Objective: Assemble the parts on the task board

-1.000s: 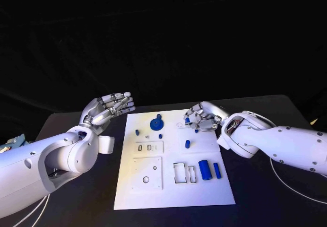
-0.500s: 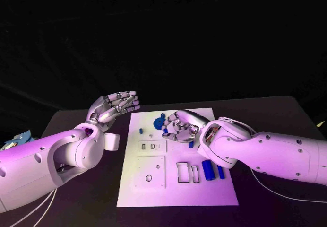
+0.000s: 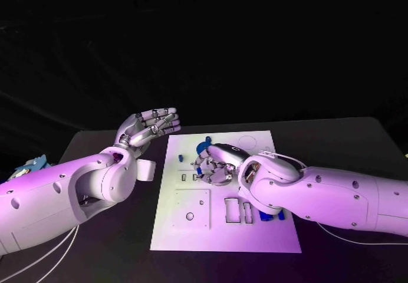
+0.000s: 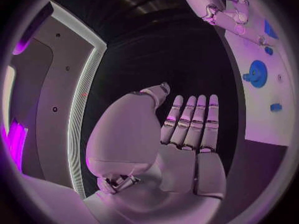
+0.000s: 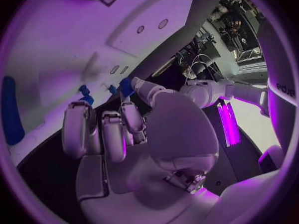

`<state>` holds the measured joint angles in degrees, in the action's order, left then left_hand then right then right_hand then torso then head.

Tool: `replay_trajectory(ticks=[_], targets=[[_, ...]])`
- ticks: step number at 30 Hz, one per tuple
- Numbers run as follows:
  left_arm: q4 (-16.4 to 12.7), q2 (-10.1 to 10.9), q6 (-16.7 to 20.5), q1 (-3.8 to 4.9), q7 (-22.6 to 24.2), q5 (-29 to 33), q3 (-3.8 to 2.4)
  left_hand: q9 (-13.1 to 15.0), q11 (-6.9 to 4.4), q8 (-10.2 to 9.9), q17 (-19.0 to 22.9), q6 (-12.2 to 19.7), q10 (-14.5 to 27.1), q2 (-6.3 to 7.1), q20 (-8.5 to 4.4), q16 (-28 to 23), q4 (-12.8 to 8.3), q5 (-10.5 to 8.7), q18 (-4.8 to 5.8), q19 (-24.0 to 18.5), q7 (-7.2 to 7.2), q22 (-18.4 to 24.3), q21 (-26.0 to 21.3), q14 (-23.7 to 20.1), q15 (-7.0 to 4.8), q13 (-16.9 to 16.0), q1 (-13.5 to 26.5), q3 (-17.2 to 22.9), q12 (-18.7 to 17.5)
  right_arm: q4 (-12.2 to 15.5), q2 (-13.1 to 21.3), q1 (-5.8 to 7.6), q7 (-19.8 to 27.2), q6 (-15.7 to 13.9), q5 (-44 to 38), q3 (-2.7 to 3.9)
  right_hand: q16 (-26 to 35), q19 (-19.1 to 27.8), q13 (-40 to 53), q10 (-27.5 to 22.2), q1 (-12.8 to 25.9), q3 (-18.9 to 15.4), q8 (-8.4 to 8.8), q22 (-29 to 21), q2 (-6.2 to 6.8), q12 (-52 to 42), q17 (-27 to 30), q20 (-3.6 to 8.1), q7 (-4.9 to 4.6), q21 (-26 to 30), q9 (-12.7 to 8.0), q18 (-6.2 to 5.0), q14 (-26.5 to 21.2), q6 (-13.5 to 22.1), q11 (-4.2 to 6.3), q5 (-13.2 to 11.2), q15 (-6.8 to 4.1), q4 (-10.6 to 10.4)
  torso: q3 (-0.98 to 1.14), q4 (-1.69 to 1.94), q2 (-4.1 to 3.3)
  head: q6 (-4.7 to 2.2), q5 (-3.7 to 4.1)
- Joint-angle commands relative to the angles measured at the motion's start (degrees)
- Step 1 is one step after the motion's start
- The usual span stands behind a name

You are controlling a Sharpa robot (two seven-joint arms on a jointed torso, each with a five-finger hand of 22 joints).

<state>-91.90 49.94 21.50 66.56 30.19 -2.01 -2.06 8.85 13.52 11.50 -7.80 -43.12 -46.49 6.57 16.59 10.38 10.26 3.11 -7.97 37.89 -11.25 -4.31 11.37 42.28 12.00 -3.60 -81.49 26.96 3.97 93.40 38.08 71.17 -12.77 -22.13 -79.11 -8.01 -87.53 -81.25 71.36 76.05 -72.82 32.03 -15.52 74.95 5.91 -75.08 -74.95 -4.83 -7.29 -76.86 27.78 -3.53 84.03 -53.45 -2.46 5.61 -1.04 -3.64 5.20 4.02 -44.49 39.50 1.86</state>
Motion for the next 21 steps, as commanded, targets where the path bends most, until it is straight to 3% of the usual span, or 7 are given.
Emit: replay_trajectory(ticks=[1, 9, 21], targets=[[0.0, -0.2, -1.1, 0.04, 0.3, 0.0, -0.02, -0.1, 0.0, -0.2, 0.1, 0.0, 0.1, 0.18, 0.1, -0.2, -0.3, -0.11, -0.03, -0.2, -4.29, 0.1, -0.2, -0.1, 0.14, 0.0, 0.4, 0.2, -0.3, -0.6, -0.8, -0.34, -2.1, 1.6, -4.9, -0.05, -0.2, -0.1, 0.0, -0.3, 0.4, -0.1, -3.78, 3.0, 0.17, 0.3, -8.9, 0.22, 0.54, 0.2, 3.1, -0.12, 4.6, -0.2, 0.21, -0.4, -0.58, -0.2, 0.03, 0.08, 0.0, 0.31, -0.3], [-0.1, -0.1, -1.1, 0.04, 0.3, 0.0, -0.02, -0.1, 0.0, -0.2, 0.1, 0.0, 0.1, 0.18, 0.1, -0.2, -0.3, -0.11, -0.03, -0.2, -4.29, 0.1, -0.2, -0.1, 0.14, 0.0, 0.4, 0.2, -0.3, -2.2, -2.2, -1.03, -2.8, 1.9, -7.3, -0.15, -0.3, -0.2, 0.1, -0.3, 0.5, -0.1, -3.84, 3.0, 0.31, 0.3, -9.0, 0.24, 0.55, 0.2, 3.2, -0.12, 4.6, -0.1, 0.23, -0.4, -0.6, -0.2, -0.02, -0.1, 0.0, 0.47, -0.57], [-0.3, 0.1, -1.1, 0.04, 0.3, 0.0, -0.02, -0.1, -0.01, -0.2, 0.1, 0.0, 0.1, 0.2, 0.1, -0.2, -0.3, -0.11, -0.01, -0.2, -4.27, 0.1, -0.2, -0.1, 0.15, 0.0, 0.4, 0.2, -0.3, -4.0, -3.4, -1.69, -3.3, 2.9, -8.6, -0.33, -0.2, -0.1, 0.0, -0.3, 0.5, -0.2, -3.89, 2.9, 0.46, 0.4, -8.9, 0.26, 0.55, 0.4, 3.2, -0.16, 4.6, -0.1, 0.24, -0.4, -0.62, -0.2, -0.07, 0.01, 0.05, 0.88, -0.6]])
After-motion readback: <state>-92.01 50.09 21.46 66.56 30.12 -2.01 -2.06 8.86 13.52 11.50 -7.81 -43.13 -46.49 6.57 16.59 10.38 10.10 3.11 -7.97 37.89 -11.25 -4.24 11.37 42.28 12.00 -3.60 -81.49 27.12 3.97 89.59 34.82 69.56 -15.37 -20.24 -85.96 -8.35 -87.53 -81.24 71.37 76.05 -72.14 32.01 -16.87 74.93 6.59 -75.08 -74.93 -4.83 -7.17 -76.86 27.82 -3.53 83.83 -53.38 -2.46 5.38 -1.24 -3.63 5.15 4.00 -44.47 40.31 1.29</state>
